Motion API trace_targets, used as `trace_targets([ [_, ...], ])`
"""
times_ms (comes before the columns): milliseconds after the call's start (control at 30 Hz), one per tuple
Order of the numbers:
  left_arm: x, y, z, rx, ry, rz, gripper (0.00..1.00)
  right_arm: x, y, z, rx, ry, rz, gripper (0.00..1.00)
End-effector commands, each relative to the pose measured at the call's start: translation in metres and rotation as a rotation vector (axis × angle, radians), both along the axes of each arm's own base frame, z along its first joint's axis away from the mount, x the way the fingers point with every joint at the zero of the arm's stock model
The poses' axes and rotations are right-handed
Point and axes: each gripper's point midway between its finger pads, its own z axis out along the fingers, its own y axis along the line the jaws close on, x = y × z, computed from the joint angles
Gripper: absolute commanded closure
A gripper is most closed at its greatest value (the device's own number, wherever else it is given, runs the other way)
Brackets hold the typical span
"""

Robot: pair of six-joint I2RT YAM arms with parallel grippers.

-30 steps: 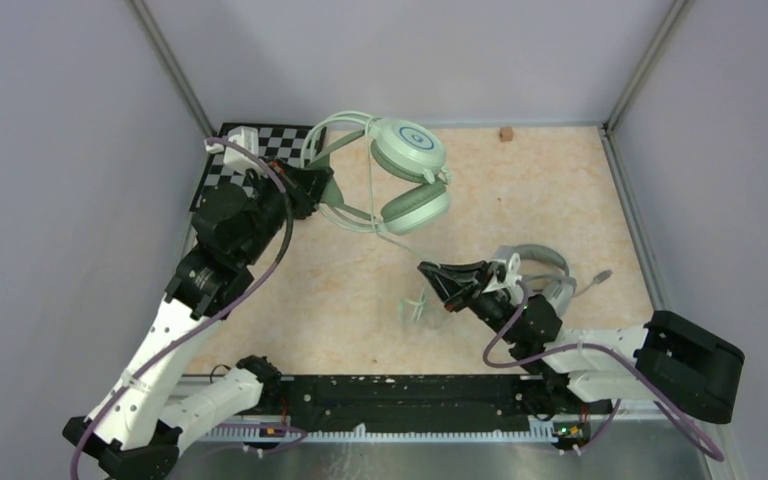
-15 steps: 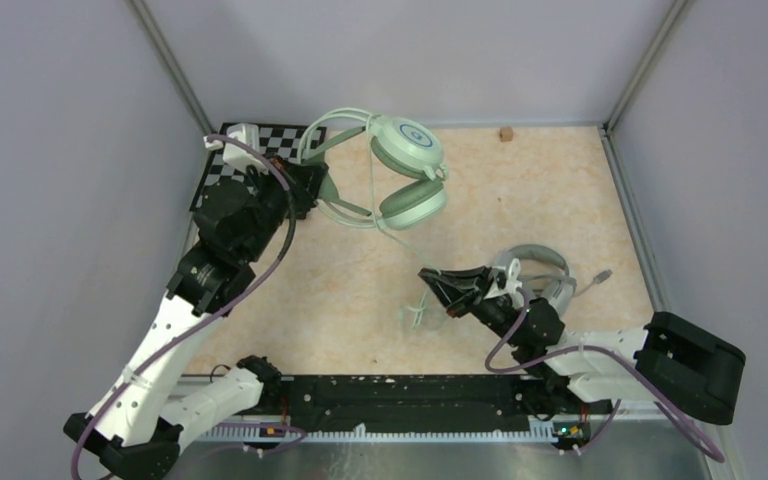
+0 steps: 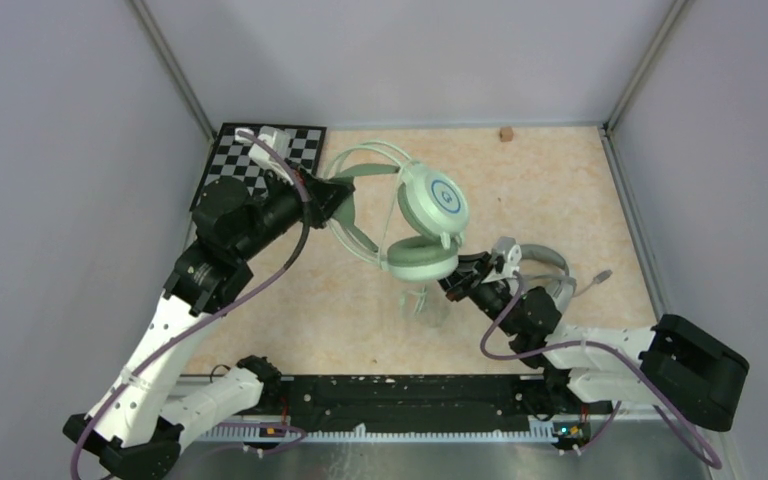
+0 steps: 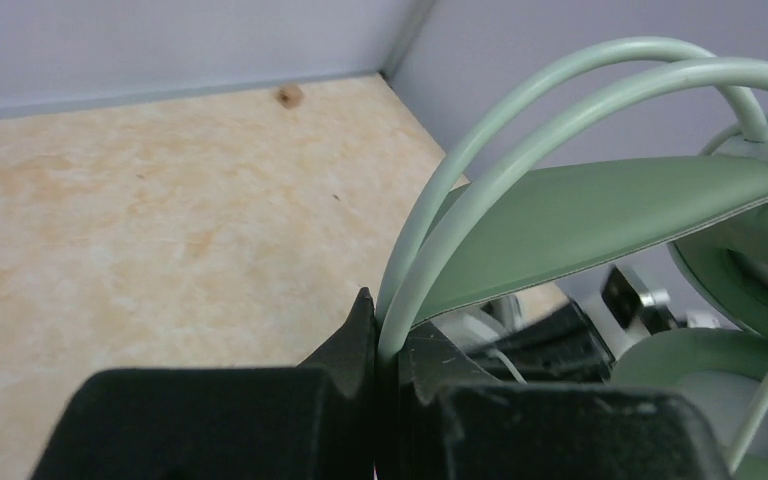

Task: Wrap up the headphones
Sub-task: Wrap the headphones cable around the headphones.

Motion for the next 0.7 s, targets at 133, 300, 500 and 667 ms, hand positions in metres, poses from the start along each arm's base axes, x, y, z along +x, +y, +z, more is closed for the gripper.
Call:
trace_targets([
  [133,-0.072,-0.028,0.039,-0.026,-0.13,-0.383,1.0,0.017,0.007,0.023,0.035,-0.001,0.032,1.0],
  [300,-0.096,-0.042,0.016,0.102,-0.189,-0.61,1.0,0.023,0.001,0.035,0.081,0.026,0.069,1.0],
  [500,-0.072,-0.037,-0.023,0.361,-0.25,-0.602,1.0,0.034,-0.009,0.044,0.047,0.111,0.118,1.0],
  [667,-0.049,-0.035,-0.042,0.521,-0.291,-0.6,1.0,0.027,-0.014,0.054,0.05,0.137,0.137,1.0],
])
